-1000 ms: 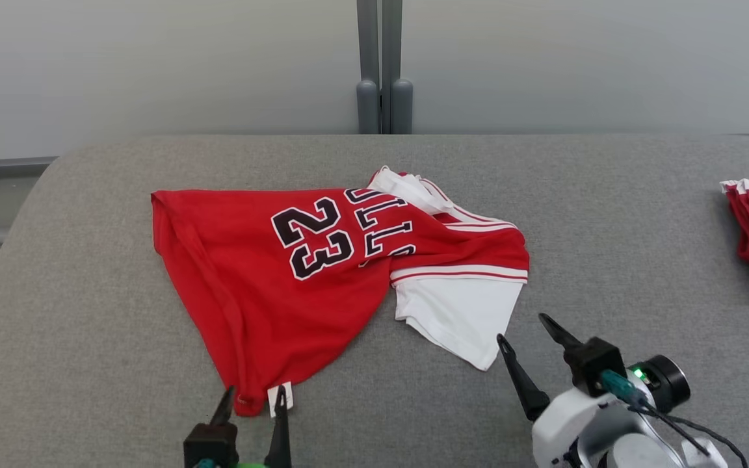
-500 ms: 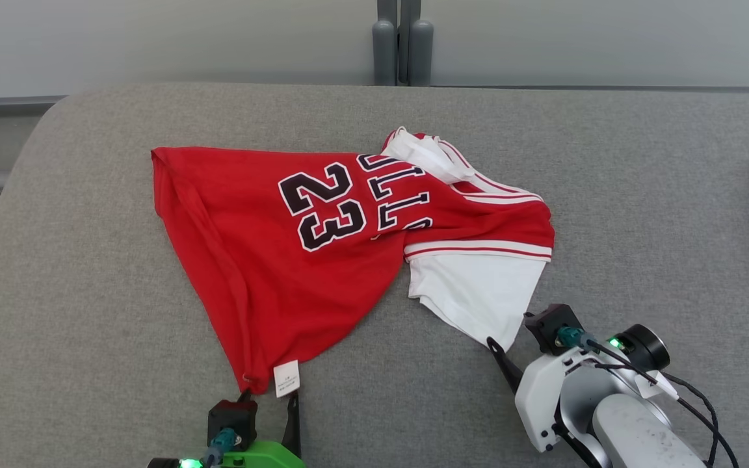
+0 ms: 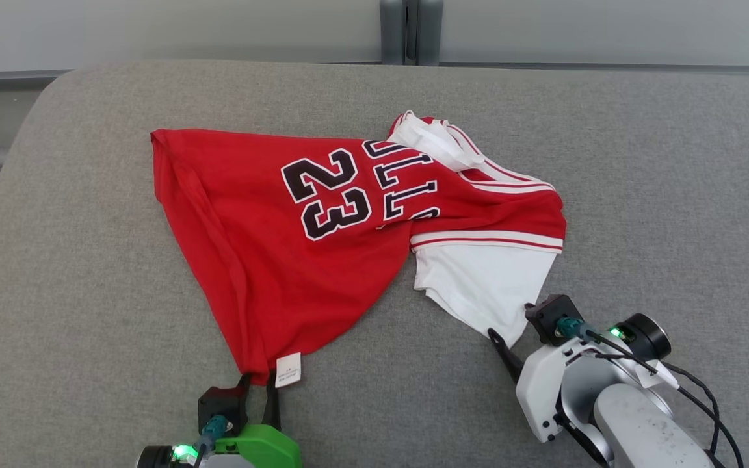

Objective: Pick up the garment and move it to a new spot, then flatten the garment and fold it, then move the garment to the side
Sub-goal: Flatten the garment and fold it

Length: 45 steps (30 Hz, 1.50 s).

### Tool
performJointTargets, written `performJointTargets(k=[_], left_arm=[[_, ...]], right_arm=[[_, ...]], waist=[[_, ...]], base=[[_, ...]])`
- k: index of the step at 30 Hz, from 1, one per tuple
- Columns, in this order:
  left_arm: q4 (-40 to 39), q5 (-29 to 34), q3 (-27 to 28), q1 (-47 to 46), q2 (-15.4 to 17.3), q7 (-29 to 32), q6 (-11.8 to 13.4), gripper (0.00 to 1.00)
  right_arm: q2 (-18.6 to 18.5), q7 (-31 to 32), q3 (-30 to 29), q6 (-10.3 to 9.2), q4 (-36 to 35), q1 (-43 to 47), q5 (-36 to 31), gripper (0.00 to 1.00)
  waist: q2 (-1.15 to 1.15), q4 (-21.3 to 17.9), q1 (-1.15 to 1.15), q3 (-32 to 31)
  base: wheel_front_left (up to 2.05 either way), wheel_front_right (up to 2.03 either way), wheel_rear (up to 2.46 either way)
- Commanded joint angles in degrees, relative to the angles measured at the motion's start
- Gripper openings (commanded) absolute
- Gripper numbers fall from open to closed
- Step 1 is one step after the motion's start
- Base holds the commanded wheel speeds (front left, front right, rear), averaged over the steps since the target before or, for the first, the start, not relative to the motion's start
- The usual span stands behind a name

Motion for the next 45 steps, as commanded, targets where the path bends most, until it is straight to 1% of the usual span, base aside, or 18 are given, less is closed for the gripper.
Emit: performJointTargets(k=[1,4,5,6,7,14,15,16,17,19,22,27,30,32,35,40,43,45], left_arm=[[0.48,-0.64,-0.13,-1.24,0.2,-0.29,0.06,0.41],[0.87,-1.02,-0.4,-1.95,0.19,-0.56,0.2,0.28],[0.89,-1.18,-0.44,-2.25,0.2,-0.77,0.21,0.2],[0.88,-1.34,-0.57,-2.67,0.2,-0.99,0.12,0.15],[0.96,-1.32,-0.72,-2.94,0.19,-1.15,0.08,0.0],[0.45,-2.87,-0.7,-3.82,0.61,-0.8,-1.49,0.0],[-0.01,-3.26,-0.59,-3.68,0.72,-0.61,-1.85,0.0],[-0.71,-3.9,-0.39,-3.41,0.82,-0.34,-2.31,0.0],[-1.44,-4.46,-0.21,-3.11,0.94,-0.04,-2.7,0.0],[-3.45,-5.64,0.14,-2.22,1.17,0.8,-3.71,0.0],[-8.23,-9.1,1.11,-0.64,1.48,2.29,-5.89,0.0],[-20.52,-16.1,4.09,3.27,2.64,6.38,-8.92,0.0],[-31.01,-20.21,5.46,6.11,4.34,10.51,-10.23,0.0],[-37.95,-23.09,5.73,7.62,5.29,13.53,-10.9,0.0],[-46.95,-27.01,6.0,9.45,6.51,17.54,-11.26,0.0],[-60.13,-33.06,5.94,10.81,8.1,24.05,-10.67,0.0],[-65.73,-35.24,5.92,9.56,9.34,27.81,-9.99,0.0],[-69.16,-36.85,6.27,7.33,10.37,30.59,-9.12,0.0]], right_arm=[[-0.09,-0.1,-0.09,-0.11,0.49,-0.44,-0.01,1.0],[0.19,0.34,0.42,-0.11,1.34,-1.05,-0.57,1.0],[0.24,0.57,0.56,-0.11,1.77,-1.27,-0.61,1.0],[0.33,0.95,0.68,-0.11,2.36,-1.53,-0.84,1.0],[0.42,1.13,0.69,-0.11,3.1,-1.78,-1.13,1.0],[0.92,6.51,2.98,-0.08,8.71,-2.72,-1.06,1.0],[0.61,7.36,3.56,-0.05,9.19,-2.74,-1.16,0.84],[0.29,8.21,4.44,-0.06,9.65,-2.66,-1.0,0.23],[-0.1,8.58,4.98,-0.05,9.82,-2.75,-0.74,0.0],[-1.18,9.34,5.52,-0.09,10.09,-2.93,-0.43,0.0],[-2.67,7.65,3.78,-0.2,8.22,-2.95,0.35,0.0],[-3.54,3.68,-2.27,-0.11,0.38,-1.5,3.27,0.0],[-5.13,3.11,-7.15,-0.11,-7.06,1.47,9.11,0.0],[-5.46,4.49,-9.24,-0.11,-13.52,4.1,16.17,0.0],[-8.51,6.43,-13.25,-0.11,-24.07,6.53,23.28,0.0],[-10.42,9.3,-24.47,-0.09,-40.92,9.25,30.16,0.0],[-11.28,11.93,-31.02,-0.08,-47.86,7.63,32.4,0.0],[-13.13,14.07,-35.06,-0.08,-51.01,5.2,33.38,0.0]], waist=[[0.0,0.26,0.0,0.36],[0.0,0.48,0.0,0.72],[0.0,0.56,0.0,0.82],[0.0,0.67,0.0,0.96],[0.0,0.78,0.0,1.09],[0.0,1.62,0.0,1.06],[0.0,1.74,0.0,0.97],[0.0,1.92,0.0,0.83],[0.0,2.03,0.0,0.71],[0.0,2.18,0.0,0.3],[0.0,2.05,0.0,-0.72],[0.0,0.76,0.0,-3.18],[0.0,-0.42,0.0,-5.01],[0.0,-1.26,0.0,-5.96],[0.0,-2.78,0.0,-7.13],[0.0,-5.78,0.0,-8.5],[0.0,-7.39,0.0,-8.6],[0.0,-8.36,0.0,-8.17]], base=[[0.0,0.0,0.0],[0.0,0.0,0.0],[0.0,0.0,0.0],[0.0,0.0,0.0],[0.0,0.0,0.0],[0.0,0.0,0.0],[0.0,0.0,0.0],[0.0,0.0,0.0],[0.0,0.0,0.0],[0.0,0.0,0.0],[0.0,0.0,0.0],[0.0,0.0,0.0],[0.0,0.0,0.0],[0.0,0.0,0.0],[0.0,0.0,0.0],[0.0,0.0,0.0],[0.0,0.0,0.0],[0.0,0.0,0.0]])
